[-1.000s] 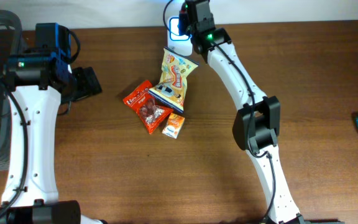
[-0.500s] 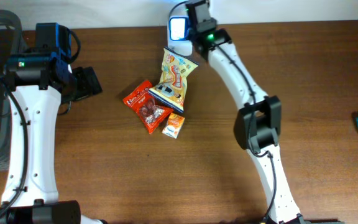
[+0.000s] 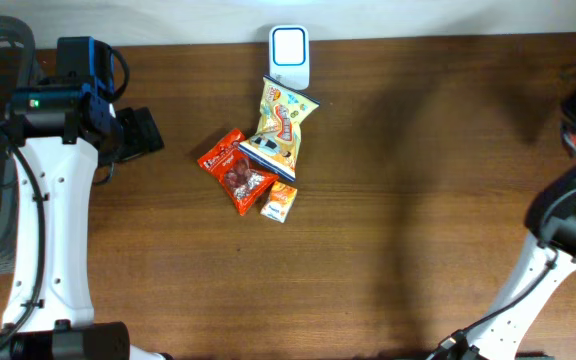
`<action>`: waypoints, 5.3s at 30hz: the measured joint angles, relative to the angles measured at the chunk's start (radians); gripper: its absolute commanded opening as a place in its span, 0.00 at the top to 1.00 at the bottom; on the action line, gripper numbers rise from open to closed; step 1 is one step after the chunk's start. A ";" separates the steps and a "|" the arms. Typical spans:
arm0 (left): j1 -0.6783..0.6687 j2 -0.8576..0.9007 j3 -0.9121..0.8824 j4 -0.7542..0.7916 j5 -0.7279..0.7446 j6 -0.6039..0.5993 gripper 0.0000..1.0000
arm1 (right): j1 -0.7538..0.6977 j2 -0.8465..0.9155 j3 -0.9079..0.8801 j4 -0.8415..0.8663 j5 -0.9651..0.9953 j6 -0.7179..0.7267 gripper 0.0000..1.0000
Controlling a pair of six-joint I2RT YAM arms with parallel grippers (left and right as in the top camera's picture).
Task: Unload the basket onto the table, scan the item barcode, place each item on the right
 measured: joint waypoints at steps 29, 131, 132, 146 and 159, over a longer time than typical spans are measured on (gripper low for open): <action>0.000 0.000 0.000 0.000 0.000 0.000 0.01 | 0.857 0.005 -0.024 0.119 -0.764 -0.318 0.41; 0.000 0.000 0.000 0.014 0.005 0.000 0.01 | 0.757 -0.171 0.208 -0.440 -0.540 -0.254 0.61; 0.000 0.000 0.000 0.017 0.027 0.000 0.01 | 0.754 -0.185 0.168 -0.441 -0.547 -0.265 0.41; -0.581 0.386 -0.215 0.631 0.616 0.023 1.00 | 0.622 -0.546 -0.771 0.084 -0.730 -0.450 0.96; -0.571 0.507 -0.171 0.420 0.076 -0.064 1.00 | 0.622 -0.458 -1.076 0.326 -0.593 -0.268 0.96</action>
